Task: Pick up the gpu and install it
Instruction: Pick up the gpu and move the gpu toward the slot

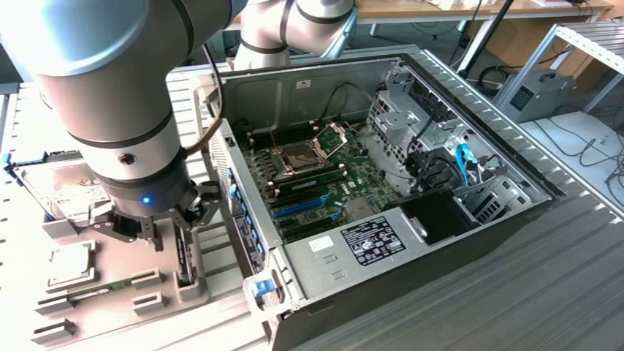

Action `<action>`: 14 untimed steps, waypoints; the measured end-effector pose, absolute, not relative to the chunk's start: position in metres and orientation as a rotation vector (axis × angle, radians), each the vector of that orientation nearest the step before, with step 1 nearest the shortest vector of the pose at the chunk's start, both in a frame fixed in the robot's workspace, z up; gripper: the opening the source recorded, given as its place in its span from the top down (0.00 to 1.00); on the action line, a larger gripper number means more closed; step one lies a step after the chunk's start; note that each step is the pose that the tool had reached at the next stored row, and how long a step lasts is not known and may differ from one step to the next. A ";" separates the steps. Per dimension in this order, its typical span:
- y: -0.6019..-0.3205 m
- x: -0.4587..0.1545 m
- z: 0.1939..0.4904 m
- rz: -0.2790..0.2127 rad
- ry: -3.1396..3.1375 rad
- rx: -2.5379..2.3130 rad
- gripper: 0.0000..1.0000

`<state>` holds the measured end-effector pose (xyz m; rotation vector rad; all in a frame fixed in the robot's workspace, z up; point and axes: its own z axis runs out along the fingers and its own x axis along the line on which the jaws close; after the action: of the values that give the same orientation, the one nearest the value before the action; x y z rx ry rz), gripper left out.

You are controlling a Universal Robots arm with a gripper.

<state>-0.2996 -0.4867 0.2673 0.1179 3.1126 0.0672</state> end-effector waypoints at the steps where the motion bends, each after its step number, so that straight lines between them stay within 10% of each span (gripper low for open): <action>1: -0.487 -0.300 0.267 0.067 3.113 0.118 0.58; 14: -0.486 -0.302 0.261 0.067 3.112 0.118 0.58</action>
<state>-0.3024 -0.4861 0.2606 0.1179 3.1125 0.0675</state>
